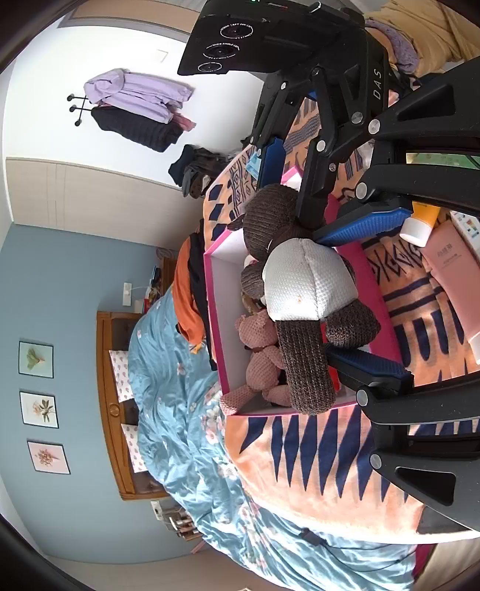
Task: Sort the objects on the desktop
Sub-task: 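Lift the monkey plush with both grippers and carry it over the pink box, then hold the monkey plush above the box with both grippers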
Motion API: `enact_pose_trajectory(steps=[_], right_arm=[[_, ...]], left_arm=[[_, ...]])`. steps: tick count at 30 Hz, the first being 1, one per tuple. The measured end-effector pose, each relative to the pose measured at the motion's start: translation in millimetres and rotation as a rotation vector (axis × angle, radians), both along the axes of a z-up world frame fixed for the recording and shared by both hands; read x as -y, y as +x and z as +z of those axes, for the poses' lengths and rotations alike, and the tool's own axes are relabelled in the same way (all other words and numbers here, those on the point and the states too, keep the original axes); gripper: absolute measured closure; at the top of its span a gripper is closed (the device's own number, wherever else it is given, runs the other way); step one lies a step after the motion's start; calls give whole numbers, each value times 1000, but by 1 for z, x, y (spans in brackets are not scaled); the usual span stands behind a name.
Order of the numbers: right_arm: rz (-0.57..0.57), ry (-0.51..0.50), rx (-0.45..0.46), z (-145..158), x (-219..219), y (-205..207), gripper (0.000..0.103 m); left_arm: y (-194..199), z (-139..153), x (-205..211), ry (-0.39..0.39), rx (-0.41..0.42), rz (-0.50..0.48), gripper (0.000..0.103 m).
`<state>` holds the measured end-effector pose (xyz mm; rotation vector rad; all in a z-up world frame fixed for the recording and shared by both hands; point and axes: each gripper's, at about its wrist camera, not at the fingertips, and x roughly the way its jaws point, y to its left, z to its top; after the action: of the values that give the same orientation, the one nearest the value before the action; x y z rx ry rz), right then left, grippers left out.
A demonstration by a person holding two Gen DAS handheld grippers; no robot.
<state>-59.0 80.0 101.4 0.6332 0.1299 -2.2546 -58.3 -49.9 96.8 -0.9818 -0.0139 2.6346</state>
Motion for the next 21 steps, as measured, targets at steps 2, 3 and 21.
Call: enact_pose_trajectory(steps=[2, 3, 21], right_arm=[[-2, -2, 1, 1, 0, -2, 50], [-1, 0, -1, 1, 1, -3, 50], [-7, -2, -11, 3, 5, -15, 50]], left_arm=[[-2, 0, 1, 2, 1, 1, 48], [-2, 0, 1, 4, 1, 0, 48], [-16, 1, 8, 9, 1, 12, 48]])
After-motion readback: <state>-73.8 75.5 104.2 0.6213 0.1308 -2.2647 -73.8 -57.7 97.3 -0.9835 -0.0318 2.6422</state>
